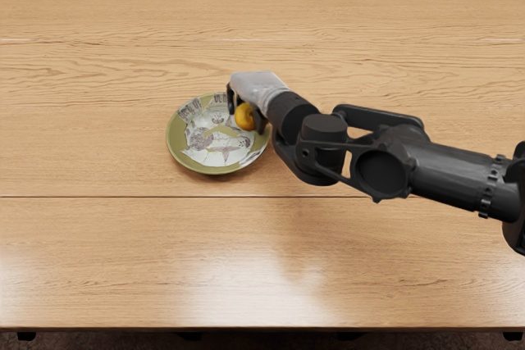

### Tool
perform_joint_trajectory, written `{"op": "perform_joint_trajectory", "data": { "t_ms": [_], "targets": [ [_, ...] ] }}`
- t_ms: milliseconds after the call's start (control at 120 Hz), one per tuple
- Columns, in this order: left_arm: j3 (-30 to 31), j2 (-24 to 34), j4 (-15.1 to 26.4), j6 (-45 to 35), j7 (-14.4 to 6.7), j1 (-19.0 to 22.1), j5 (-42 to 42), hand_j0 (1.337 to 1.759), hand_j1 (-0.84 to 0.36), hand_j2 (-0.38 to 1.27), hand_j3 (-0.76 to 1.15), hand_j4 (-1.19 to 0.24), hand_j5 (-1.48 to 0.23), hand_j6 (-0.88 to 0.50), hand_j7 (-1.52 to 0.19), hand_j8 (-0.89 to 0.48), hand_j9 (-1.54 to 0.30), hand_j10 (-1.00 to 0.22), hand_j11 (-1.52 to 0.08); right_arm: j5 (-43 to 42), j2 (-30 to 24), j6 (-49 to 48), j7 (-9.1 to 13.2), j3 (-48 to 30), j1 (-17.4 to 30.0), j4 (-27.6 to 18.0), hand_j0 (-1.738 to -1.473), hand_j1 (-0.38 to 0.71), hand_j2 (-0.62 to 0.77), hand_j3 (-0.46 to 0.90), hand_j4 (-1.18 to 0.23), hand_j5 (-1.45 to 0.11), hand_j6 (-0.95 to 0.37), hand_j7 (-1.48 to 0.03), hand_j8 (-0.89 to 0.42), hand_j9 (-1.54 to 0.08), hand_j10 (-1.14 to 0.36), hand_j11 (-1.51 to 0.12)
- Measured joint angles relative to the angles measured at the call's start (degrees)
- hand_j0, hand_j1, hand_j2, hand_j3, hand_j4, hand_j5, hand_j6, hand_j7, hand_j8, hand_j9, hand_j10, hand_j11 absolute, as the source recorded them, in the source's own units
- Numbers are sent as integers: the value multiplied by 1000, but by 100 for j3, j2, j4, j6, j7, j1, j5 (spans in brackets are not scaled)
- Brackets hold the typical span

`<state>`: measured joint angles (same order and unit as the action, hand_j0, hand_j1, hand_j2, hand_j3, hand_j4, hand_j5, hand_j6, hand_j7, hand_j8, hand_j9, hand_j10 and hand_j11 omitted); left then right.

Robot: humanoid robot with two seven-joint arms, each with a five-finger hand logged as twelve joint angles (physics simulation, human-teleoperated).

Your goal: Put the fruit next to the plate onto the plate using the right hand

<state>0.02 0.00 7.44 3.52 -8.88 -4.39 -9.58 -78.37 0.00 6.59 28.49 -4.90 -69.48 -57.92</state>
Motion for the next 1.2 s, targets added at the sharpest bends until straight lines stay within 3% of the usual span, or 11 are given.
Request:
{"op": "perform_joint_trajectory", "data": {
  "t_ms": [158,417,575,717,950,1200],
  "targets": [
    [-1,0,2,0,0,0,0,1658,325,4,0,-21,-26,-21,-26,-21,-26,-21,-26,2,0,7,-332,108,-6,14,-1654,178,272,0,-726,-990,-554,-963,-541,-980,-731,-980],
    [0,0,1,0,0,0,0,1658,325,4,0,-21,-26,-21,-26,-21,-26,-21,-26,22,0,14,-426,117,7,56,-1655,192,275,0,-674,-907,-540,-889,-534,-905,-675,-906],
    [-1,0,1,0,0,0,0,1658,325,4,0,-21,-26,-21,-26,-21,-26,-21,-26,143,0,207,-430,72,37,149,-1657,-61,121,0,-344,-461,-283,-453,-280,-461,-344,-461],
    [-1,0,1,0,0,0,0,1658,325,4,0,-21,-26,-21,-26,-21,-26,-21,-26,206,0,261,-406,59,2,170,-1657,-202,61,0,-176,-235,-146,-231,-144,-234,-176,-235],
    [2,0,0,0,0,0,0,1658,325,4,0,-21,-26,-21,-26,-21,-26,-21,-26,986,0,-76,-397,-96,-151,69,-1658,-300,20,0,-60,-78,-51,-77,-50,-78,-59,-78],
    [2,0,1,0,0,0,0,1658,325,4,0,-21,-26,-21,-26,-21,-26,-21,-26,1900,-633,-1641,-673,-1353,-129,-298,-1658,-335,6,0,-18,-23,-17,-23,-16,-23,-18,-23]
  ]
}}
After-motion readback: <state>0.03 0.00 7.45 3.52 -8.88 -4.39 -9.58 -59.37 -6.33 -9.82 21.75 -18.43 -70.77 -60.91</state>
